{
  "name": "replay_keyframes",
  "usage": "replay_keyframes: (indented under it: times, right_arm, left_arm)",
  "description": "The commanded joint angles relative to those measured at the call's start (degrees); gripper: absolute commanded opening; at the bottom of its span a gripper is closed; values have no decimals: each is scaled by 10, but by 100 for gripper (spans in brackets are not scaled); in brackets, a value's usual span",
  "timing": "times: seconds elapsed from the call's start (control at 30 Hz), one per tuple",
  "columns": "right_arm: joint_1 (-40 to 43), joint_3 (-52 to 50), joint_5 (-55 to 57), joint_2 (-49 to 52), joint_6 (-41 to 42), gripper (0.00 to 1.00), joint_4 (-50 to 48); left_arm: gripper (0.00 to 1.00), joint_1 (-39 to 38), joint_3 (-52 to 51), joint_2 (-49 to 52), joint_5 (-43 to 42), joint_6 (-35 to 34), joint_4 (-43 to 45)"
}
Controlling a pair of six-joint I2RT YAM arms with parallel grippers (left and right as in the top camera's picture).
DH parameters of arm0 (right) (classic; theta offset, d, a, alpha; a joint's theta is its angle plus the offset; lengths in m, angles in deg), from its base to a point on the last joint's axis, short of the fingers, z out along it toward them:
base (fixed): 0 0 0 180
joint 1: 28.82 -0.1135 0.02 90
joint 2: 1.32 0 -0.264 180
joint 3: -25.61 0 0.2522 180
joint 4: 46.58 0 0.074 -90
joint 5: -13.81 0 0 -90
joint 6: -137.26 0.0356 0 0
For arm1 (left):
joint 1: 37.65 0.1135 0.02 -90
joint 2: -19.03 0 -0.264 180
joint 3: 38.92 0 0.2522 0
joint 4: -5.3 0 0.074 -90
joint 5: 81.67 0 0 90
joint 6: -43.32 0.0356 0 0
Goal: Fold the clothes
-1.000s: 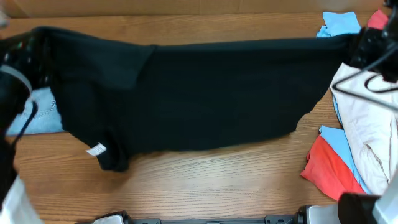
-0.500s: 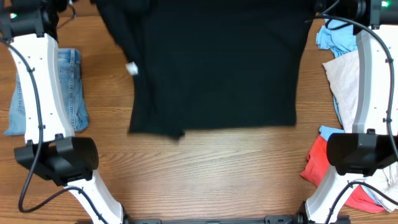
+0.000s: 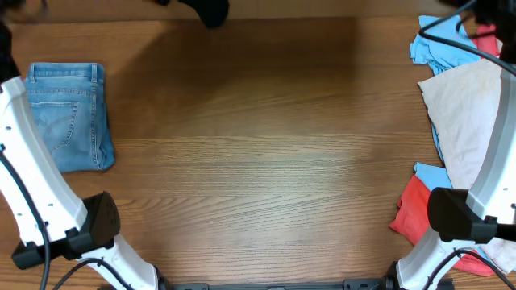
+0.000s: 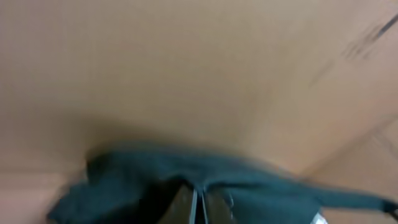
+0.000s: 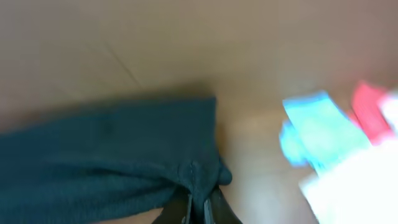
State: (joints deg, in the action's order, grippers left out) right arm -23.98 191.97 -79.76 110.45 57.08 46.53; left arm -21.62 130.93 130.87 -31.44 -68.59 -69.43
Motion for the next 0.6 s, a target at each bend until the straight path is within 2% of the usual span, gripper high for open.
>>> replay_keyframes:
  times: [0.0,0.1,0.23,0.37,0.57]
  right_arm:
    - [8,-40,63,41,-2,4,51]
    - [8,-100,103,62,-9,4,101]
    - [10,-209,140,79,-9,4,118]
    - [10,-320,145,79,-13,4,108]
    - [17,-420,147,79,-12,4,102]
  left_arm:
    - [4,-31,-24,38,52,139,-139]
    - [4,-78,-58,78,115,212,-261]
    - [4,-130,-107,149,145,282,-358]
    - [4,-156,-189,189,165,284,-358]
    - [4,-164,-308,194,194,283,-359]
